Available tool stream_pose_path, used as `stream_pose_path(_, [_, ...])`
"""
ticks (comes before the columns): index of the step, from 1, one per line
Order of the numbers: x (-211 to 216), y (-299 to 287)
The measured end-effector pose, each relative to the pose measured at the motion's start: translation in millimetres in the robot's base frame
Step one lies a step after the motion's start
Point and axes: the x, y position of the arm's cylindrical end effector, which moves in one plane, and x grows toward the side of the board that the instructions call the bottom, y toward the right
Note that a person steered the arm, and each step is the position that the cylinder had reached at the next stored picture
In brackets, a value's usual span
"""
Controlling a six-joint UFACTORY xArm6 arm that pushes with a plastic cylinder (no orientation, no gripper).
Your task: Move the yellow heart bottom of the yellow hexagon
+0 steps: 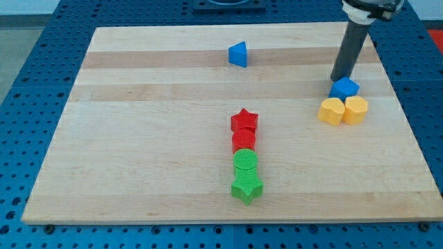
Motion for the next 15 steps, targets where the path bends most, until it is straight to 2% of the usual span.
stream_pose_path(2, [-0.2,0.0])
stream_pose_path(4, [-4.6,-40.4])
stream_pose_path(5, [2.5,-42.0])
stream_pose_path(9, [74.4,-41.9])
stream_pose_path(14, [87.0,-53.9])
stream_pose_path(15, [103.0,-57.4])
